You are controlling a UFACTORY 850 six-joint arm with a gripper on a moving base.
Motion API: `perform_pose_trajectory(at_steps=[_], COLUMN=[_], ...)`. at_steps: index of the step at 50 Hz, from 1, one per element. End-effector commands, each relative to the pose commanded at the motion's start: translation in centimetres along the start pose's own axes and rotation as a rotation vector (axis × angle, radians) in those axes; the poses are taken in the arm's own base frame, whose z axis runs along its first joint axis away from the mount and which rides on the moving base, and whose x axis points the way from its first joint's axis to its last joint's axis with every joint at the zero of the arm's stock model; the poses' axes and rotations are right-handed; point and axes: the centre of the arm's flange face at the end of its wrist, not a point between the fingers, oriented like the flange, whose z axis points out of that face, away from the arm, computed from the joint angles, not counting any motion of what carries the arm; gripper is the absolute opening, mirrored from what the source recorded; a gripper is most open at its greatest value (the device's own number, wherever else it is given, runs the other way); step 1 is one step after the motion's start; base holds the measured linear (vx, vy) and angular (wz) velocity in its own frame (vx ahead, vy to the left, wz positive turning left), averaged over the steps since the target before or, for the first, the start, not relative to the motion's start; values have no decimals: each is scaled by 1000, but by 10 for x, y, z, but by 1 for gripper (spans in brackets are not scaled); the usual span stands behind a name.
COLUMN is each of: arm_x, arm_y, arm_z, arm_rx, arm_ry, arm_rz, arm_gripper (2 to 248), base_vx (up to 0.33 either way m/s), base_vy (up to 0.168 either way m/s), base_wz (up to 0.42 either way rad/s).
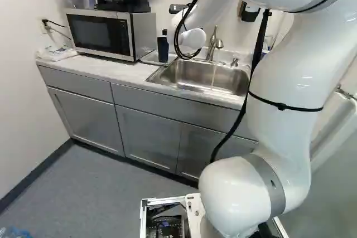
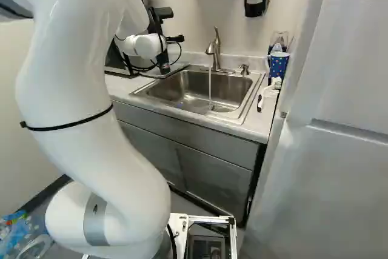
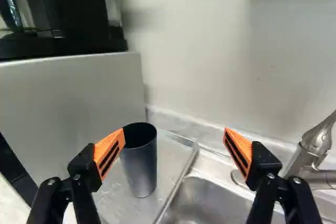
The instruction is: Rinse the cup and place it in the tray
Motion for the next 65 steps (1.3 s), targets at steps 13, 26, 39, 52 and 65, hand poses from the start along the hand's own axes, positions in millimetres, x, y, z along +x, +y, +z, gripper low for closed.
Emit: perform_pose_trajectory(at_steps=[13,26,39,52,65], arm_x=[13,26,38,50,61], arm_y=[21,42,62,83,105], arm_z=[6,8,10,14,19], arm_rx=[-35,-69,-103,-136,-168], arm_ry=[21,32,46,54,52], arm_rz=[2,4,5,6,7], arm_gripper=[247,247,247,247,247], base_vx=[0,0,0,0,0], base_vy=[0,0,0,0,0], base_wz=[0,0,0,0,0])
